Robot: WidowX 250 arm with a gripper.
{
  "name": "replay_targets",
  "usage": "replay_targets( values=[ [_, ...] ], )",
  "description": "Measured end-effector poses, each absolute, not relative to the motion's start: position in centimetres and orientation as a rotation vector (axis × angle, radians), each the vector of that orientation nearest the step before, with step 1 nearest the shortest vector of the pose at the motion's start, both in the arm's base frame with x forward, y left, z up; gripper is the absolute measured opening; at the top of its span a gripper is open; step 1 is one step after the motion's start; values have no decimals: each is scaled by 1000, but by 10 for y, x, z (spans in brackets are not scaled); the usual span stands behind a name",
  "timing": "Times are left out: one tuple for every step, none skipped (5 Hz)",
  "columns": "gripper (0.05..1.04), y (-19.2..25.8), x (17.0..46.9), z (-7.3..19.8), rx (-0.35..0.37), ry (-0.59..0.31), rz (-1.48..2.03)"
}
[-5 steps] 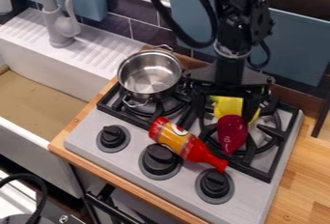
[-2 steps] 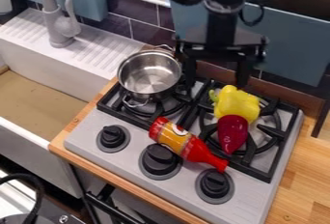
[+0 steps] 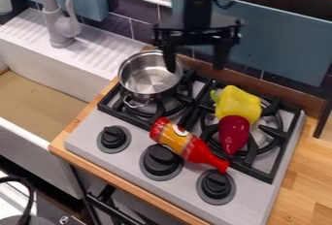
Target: Put the red object on the right stove
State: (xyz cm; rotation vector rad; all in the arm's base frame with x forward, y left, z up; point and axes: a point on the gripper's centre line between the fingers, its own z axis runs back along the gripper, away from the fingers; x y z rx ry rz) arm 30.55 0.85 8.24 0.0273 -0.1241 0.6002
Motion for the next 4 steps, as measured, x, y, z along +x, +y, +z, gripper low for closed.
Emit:
replay_targets(
  values=[
    [1000,29,308,83,29,-143,526],
    [1000,41,315,93,38,-164,440],
    [1000,45,320,100,33,-134,358],
    [1000,45,319,103,15,-116,310]
  ],
)
